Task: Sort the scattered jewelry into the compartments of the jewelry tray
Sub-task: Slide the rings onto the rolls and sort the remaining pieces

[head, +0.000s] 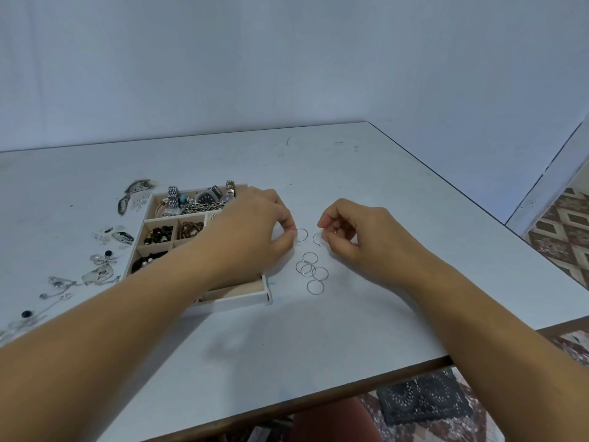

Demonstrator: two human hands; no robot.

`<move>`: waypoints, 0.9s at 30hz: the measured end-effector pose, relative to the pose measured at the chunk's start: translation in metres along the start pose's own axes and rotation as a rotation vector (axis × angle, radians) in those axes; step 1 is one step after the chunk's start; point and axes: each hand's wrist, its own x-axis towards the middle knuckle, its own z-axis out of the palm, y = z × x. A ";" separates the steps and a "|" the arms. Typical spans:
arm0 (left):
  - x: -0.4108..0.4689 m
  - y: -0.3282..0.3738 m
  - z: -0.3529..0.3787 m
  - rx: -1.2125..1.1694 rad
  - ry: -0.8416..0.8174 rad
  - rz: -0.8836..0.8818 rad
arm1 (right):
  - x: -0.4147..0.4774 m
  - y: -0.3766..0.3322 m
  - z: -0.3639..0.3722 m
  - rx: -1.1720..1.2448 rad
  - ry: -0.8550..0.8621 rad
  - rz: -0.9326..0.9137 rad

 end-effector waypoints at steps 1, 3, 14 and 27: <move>-0.003 -0.004 -0.003 0.021 0.040 0.013 | 0.001 -0.001 0.000 -0.025 0.001 -0.008; -0.011 -0.015 -0.011 0.046 0.118 0.017 | 0.004 -0.005 -0.002 -0.069 -0.011 -0.039; -0.050 -0.064 -0.056 -0.027 0.128 -0.198 | 0.049 -0.064 0.005 -0.172 -0.024 -0.295; -0.057 -0.074 -0.040 -0.003 0.202 -0.102 | 0.073 -0.045 0.055 -0.036 0.057 -0.370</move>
